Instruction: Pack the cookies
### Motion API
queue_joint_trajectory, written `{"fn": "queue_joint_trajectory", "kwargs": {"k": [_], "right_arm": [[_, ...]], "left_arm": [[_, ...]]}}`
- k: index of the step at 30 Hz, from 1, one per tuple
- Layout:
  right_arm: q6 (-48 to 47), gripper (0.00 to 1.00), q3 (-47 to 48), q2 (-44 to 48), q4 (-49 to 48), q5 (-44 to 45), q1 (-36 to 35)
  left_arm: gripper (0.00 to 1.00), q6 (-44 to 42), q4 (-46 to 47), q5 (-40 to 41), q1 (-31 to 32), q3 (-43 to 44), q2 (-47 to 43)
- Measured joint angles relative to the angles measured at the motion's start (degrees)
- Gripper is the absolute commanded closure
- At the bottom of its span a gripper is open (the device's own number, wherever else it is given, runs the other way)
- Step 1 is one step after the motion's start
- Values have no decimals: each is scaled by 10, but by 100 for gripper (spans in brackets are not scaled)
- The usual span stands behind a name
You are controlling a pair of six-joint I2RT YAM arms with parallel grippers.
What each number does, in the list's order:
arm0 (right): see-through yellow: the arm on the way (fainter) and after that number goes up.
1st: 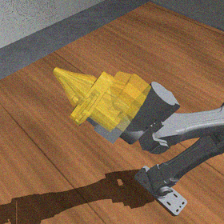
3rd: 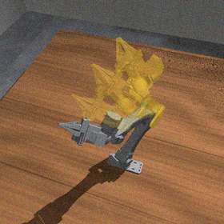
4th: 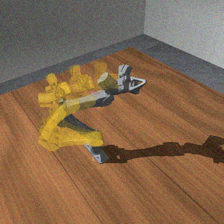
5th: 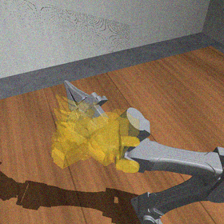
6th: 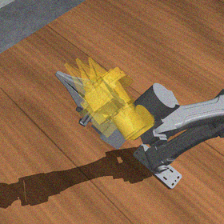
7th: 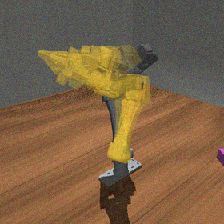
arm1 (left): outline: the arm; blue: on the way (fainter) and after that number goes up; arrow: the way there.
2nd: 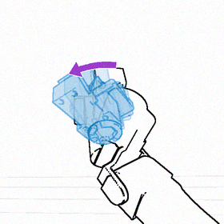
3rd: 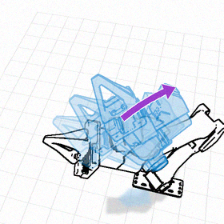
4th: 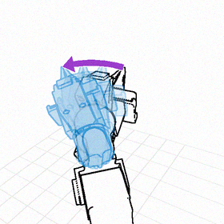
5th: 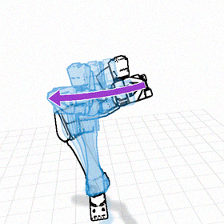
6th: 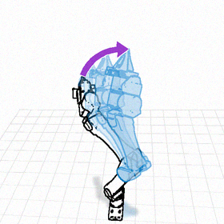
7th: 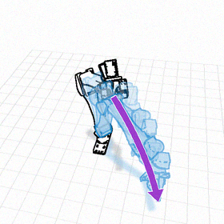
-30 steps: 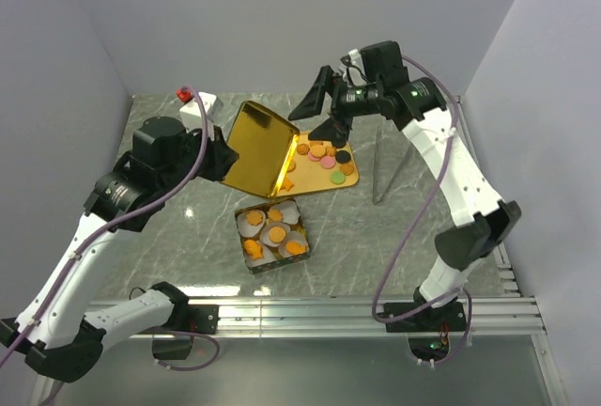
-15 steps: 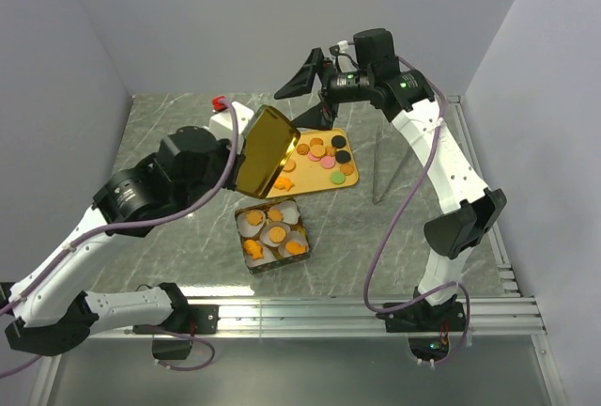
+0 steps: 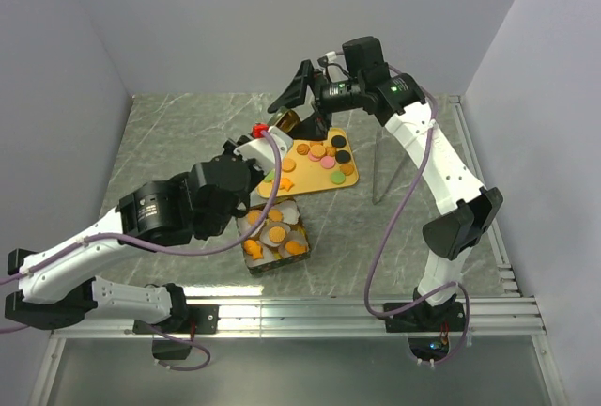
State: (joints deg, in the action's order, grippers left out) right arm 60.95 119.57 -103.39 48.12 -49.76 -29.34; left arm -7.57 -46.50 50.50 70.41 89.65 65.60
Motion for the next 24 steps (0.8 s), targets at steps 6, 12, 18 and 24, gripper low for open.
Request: {"fn": "queue_joint_trajectory", "kwargs": {"k": [6, 12, 18, 24], "right_arm": [[9, 43, 0, 0, -1, -10, -2], [42, 65, -18, 0, -4, -9, -2], [88, 88, -54, 2, -13, -11, 0], [86, 94, -87, 8, -36, -28, 1]], "left_arm": [[100, -61, 14, 25, 26, -5, 0], [100, -92, 26, 38, 32, -38, 6], [81, -96, -2, 38, 38, -52, 24], [58, -38, -70, 21, 37, -24, 59]]}}
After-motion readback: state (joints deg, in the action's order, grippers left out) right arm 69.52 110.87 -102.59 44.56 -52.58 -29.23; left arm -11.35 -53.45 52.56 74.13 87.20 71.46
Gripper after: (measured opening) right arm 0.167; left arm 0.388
